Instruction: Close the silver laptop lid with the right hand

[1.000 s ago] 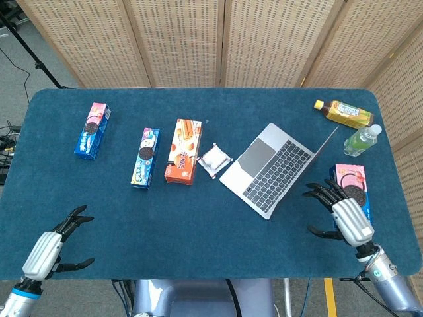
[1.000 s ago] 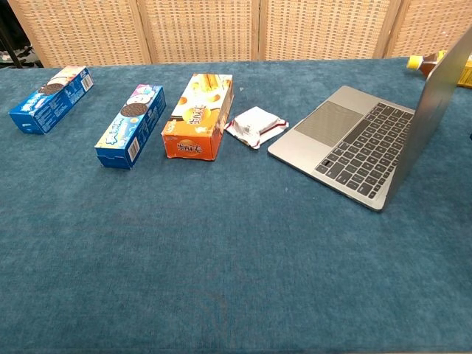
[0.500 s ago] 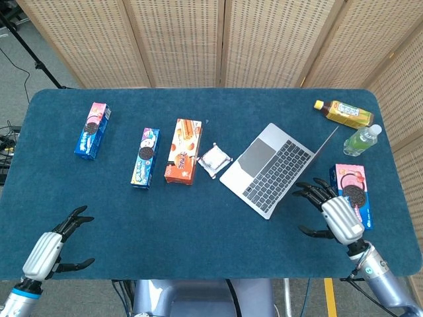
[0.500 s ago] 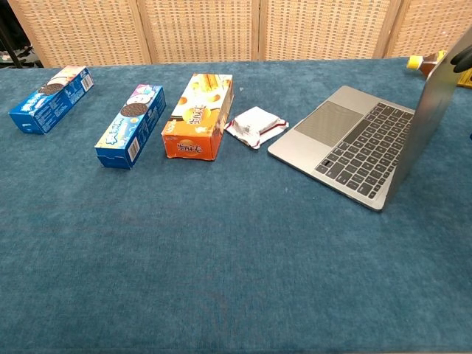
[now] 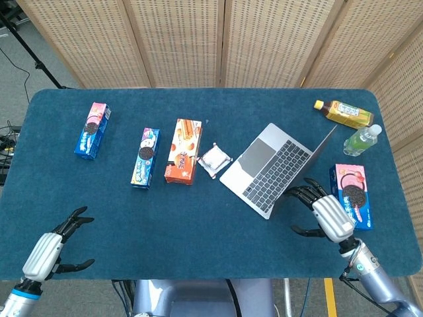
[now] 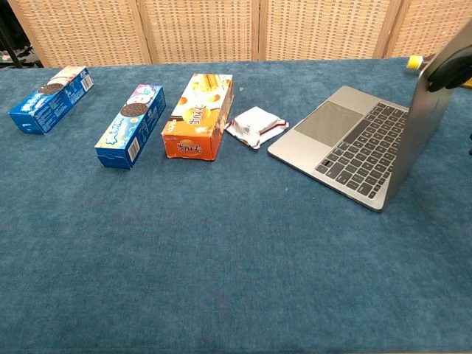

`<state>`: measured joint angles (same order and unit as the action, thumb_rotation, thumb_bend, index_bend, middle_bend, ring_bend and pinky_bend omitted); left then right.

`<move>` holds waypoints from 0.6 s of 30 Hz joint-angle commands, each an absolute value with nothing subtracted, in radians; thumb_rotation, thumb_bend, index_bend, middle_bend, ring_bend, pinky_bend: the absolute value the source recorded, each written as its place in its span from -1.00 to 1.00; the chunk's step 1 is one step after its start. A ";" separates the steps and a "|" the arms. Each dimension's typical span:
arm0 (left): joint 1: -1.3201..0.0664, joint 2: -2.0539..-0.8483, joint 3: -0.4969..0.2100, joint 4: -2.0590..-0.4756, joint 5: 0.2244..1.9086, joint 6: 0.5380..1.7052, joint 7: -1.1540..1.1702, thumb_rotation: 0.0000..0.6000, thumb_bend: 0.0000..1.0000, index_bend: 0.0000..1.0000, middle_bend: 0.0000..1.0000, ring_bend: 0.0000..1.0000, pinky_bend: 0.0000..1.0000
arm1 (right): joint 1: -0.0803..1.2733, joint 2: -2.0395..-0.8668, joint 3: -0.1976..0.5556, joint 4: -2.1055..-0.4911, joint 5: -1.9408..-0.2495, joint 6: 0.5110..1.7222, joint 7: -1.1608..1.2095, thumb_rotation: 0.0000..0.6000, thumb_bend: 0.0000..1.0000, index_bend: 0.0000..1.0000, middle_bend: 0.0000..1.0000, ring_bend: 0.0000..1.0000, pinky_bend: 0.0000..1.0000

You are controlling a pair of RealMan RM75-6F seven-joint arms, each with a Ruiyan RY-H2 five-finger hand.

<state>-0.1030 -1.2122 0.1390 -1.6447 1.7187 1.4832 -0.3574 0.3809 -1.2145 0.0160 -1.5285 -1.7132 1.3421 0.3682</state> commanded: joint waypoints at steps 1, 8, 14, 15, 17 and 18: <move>-0.103 -1.212 0.140 -1.644 1.719 1.484 -0.358 1.00 -0.98 -0.54 -0.76 -0.59 -0.43 | 0.385 -1.217 0.018 -1.531 -1.712 1.339 0.366 1.00 -0.56 -0.55 -0.68 -0.51 -0.83; -0.101 -1.212 0.143 -1.639 1.721 1.484 -0.360 1.00 -0.98 -0.54 -0.76 -0.59 -0.43 | 0.404 -1.220 0.027 -1.538 -1.701 1.321 0.362 1.00 -0.56 -0.56 -0.69 -0.51 -0.83; -0.102 -1.212 0.146 -1.636 1.725 1.479 -0.358 1.00 -0.98 -0.54 -0.76 -0.59 -0.43 | 0.424 -1.217 0.040 -1.545 -1.687 1.298 0.361 1.00 -0.56 -0.56 -0.69 -0.51 -0.83; -0.102 -1.212 0.147 -1.636 1.726 1.478 -0.357 1.00 -0.97 -0.54 -0.76 -0.59 -0.43 | 0.426 -1.217 0.041 -1.546 -1.685 1.295 0.361 1.00 -0.56 -0.56 -0.69 -0.51 -0.83; -0.103 -1.213 0.148 -1.635 1.726 1.476 -0.357 1.00 -0.97 -0.54 -0.76 -0.59 -0.43 | 0.433 -1.217 0.043 -1.549 -1.683 1.288 0.360 1.00 -0.56 -0.56 -0.69 -0.51 -0.83; -0.103 -1.213 0.148 -1.635 1.726 1.476 -0.357 1.00 -0.98 -0.54 -0.76 -0.59 -0.43 | 0.435 -1.217 0.043 -1.550 -1.682 1.285 0.360 1.00 -0.56 -0.56 -0.69 -0.51 -0.83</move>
